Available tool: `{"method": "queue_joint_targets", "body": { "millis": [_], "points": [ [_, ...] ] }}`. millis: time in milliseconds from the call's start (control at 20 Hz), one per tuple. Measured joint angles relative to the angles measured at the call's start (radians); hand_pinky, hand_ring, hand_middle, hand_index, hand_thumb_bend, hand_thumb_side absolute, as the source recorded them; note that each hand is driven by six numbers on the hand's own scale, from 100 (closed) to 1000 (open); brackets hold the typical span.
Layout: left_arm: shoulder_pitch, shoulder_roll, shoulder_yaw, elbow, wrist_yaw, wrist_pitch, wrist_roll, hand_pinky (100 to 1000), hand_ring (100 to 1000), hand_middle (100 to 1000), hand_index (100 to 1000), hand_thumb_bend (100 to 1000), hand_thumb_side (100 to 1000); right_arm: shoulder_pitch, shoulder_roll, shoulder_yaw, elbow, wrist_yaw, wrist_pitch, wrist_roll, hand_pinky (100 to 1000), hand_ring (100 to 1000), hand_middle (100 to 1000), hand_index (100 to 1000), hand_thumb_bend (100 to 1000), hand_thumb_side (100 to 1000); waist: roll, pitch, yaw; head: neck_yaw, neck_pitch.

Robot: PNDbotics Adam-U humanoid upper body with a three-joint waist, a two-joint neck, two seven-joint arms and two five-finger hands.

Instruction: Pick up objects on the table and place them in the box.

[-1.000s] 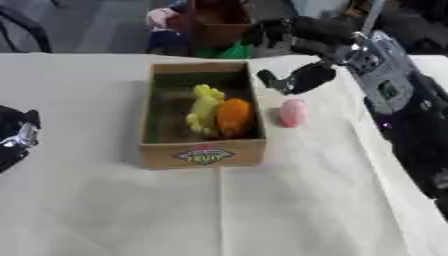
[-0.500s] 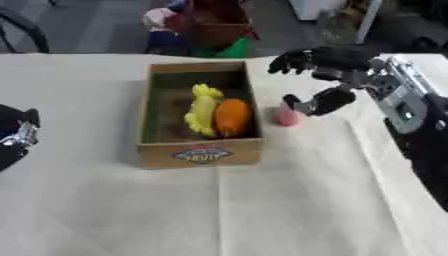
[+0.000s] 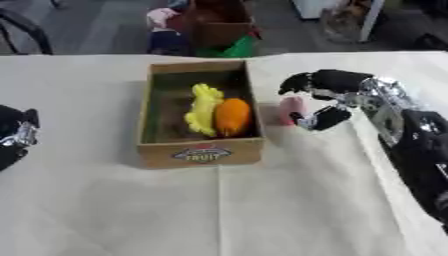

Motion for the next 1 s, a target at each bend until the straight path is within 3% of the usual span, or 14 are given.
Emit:
{"method": "queue_joint_targets", "body": {
  "millis": [150, 250, 350, 450, 600, 750, 1000],
  "points": [
    [0.0, 0.0, 0.0, 0.0, 0.0, 0.0, 0.0, 467, 366, 279, 497, 187, 214, -0.003, 0.009, -0.005, 0.027, 0.07, 0.004, -0.04, 710, 803, 890, 912, 100, 539, 0.002, 0.0, 0.0, 0.0, 0.0],
    [0.0, 0.0, 0.0, 0.0, 0.0, 0.0, 0.0, 466, 366, 280, 497, 187, 214, -0.006, 0.015, -0.007, 0.038, 0.113, 0.011, -0.068, 689, 767, 826, 856, 100, 521, 0.002, 0.0, 0.0, -0.001, 0.0],
    [0.0, 0.0, 0.0, 0.0, 0.0, 0.0, 0.0, 466, 366, 280, 497, 187, 214, -0.007, 0.019, -0.011, 0.043, 0.151, 0.025, -0.107, 649, 690, 712, 733, 100, 464, 0.002, 0.0, 0.002, -0.001, 0.0],
    [0.0, 0.0, 0.0, 0.0, 0.0, 0.0, 0.0, 466, 366, 280, 497, 187, 214, -0.007, 0.025, -0.017, 0.046, 0.177, 0.044, -0.166, 593, 596, 518, 540, 100, 385, 0.002, 0.0, 0.003, -0.001, 0.0],
    [0.0, 0.0, 0.0, 0.0, 0.0, 0.0, 0.0, 466, 366, 280, 497, 187, 214, -0.007, 0.027, -0.019, 0.051, 0.202, 0.072, -0.274, 536, 522, 353, 371, 100, 318, 0.002, 0.0, 0.006, -0.001, -0.001],
    [0.0, 0.0, 0.0, 0.0, 0.0, 0.0, 0.0, 466, 366, 280, 497, 187, 214, -0.007, 0.029, -0.023, 0.061, 0.213, 0.09, -0.379, 489, 478, 264, 274, 100, 278, 0.001, 0.0, 0.006, -0.001, -0.001],
    [-0.001, -0.001, 0.0, 0.0, 0.0, 0.0, 0.0, 466, 366, 280, 497, 187, 213, -0.007, 0.03, -0.023, 0.064, 0.201, 0.095, -0.491, 470, 457, 238, 246, 100, 256, -0.001, 0.0, 0.005, -0.002, -0.001]
  ]
}}
